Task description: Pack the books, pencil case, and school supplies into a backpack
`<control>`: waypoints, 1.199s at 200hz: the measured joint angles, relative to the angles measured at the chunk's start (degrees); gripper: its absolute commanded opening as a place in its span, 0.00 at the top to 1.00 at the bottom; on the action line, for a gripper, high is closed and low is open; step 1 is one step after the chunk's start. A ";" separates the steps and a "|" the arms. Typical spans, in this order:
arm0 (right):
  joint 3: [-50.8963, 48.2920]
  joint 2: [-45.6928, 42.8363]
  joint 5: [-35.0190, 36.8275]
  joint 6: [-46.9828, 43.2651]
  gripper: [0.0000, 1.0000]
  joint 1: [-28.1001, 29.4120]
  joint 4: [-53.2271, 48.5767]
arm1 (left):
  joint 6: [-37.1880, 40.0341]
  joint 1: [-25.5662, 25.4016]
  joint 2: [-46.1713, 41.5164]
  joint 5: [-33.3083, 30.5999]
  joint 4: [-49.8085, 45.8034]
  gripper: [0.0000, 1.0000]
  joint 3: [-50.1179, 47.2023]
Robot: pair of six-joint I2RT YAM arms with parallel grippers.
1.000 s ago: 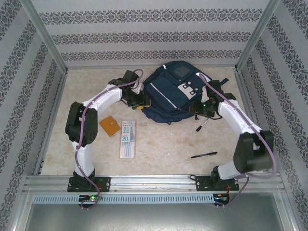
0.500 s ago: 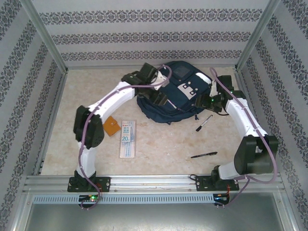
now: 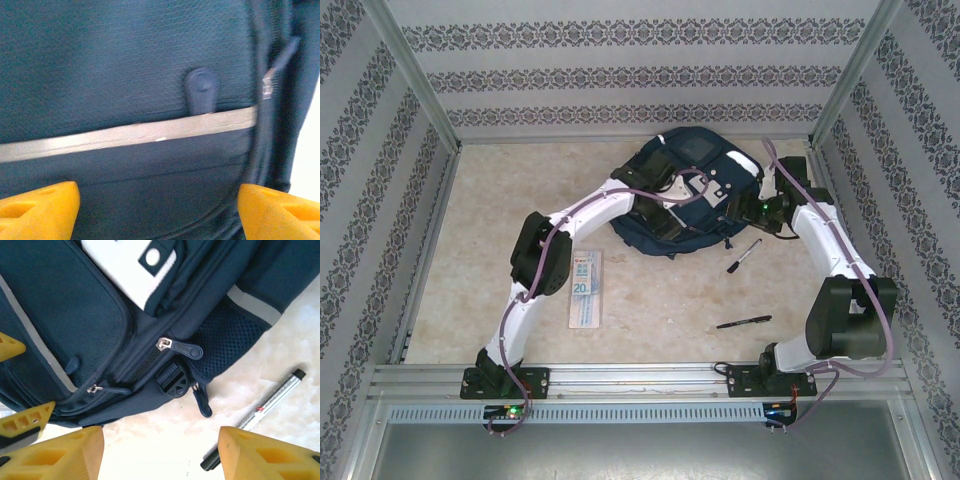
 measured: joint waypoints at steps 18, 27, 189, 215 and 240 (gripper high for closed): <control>-0.61 0.00 0.00 -0.15 0.38 0.00 0.02 | 0.26 -1.75 0.00 0.68 0.04 0.16 0.00; -0.66 0.00 0.02 -0.50 0.38 0.00 0.09 | 0.26 -2.43 0.02 0.63 0.07 0.16 0.00; 8.98 14.29 -4.00 -27.52 0.46 -0.28 -4.76 | 1.95 -3.67 0.81 -9.44 0.50 1.00 4.09; 12.66 19.08 -5.25 -29.79 0.47 -0.72 -5.57 | 1.97 -3.43 -1.46 -8.24 0.68 1.00 4.09; 14.67 23.12 -5.81 -30.58 0.45 -0.72 -5.84 | 1.95 -3.28 -1.79 -6.86 0.66 1.00 4.09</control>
